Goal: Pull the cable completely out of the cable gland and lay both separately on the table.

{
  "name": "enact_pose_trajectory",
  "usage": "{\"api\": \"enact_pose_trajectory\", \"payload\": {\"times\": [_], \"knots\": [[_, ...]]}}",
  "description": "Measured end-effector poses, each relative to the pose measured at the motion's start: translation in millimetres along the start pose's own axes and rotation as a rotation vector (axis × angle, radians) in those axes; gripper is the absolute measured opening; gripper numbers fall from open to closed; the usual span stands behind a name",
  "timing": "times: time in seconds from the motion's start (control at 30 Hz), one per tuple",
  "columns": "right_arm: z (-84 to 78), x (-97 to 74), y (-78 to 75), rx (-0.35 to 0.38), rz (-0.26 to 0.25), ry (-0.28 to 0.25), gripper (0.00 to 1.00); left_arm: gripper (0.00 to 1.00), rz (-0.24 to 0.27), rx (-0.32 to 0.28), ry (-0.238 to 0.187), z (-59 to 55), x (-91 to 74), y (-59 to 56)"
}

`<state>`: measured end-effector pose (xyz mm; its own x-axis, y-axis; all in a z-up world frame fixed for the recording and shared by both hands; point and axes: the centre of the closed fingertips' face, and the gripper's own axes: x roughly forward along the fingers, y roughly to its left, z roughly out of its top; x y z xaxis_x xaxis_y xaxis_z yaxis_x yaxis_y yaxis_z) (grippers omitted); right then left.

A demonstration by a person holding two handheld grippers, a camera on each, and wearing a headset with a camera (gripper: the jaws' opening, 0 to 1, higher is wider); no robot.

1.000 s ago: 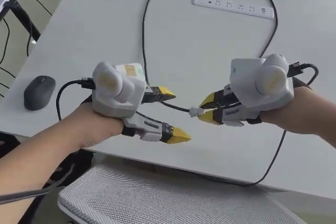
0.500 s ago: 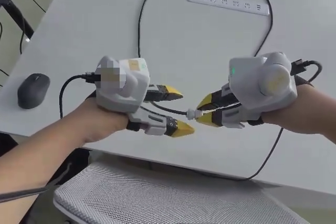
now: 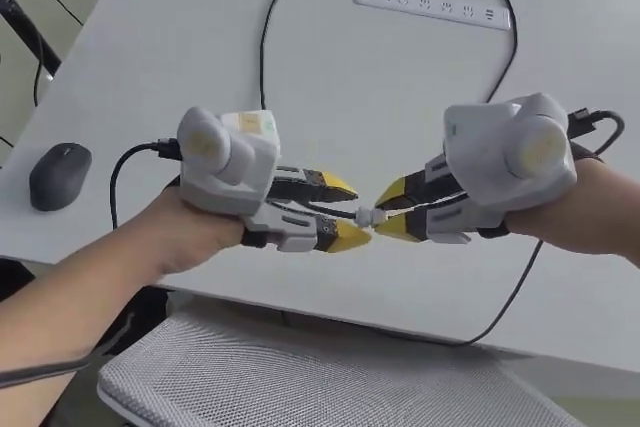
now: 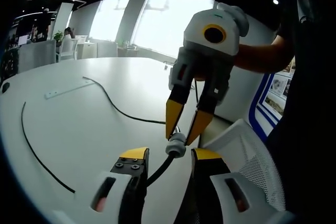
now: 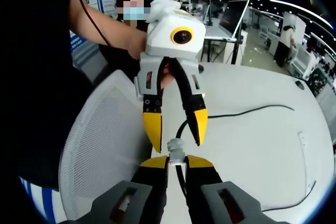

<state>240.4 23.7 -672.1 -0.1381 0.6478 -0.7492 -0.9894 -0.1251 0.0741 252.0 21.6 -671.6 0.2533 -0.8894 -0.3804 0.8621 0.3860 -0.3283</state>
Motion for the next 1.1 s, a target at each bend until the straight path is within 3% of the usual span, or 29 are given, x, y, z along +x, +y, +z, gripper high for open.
{"api": "enact_pose_trajectory", "payload": {"times": [0.67, 0.9, 1.1], "knots": [[-1.1, -1.8, -1.1, -0.001, 0.029, -0.026, 0.06, 0.18, -0.045, 0.003, -0.012, 3.1, 2.3, -5.9], [-0.6, -0.2, 0.9, -0.014, 0.031, -0.034, 0.07, 0.16, -0.045, 0.026, -0.005, 1.5, 2.5, -6.8], [-0.5, 3.2, 0.4, -0.024, 0.010, -0.049, 0.08, 0.16, -0.034, -0.023, 0.024, -2.5, 1.6, -4.9]]}}
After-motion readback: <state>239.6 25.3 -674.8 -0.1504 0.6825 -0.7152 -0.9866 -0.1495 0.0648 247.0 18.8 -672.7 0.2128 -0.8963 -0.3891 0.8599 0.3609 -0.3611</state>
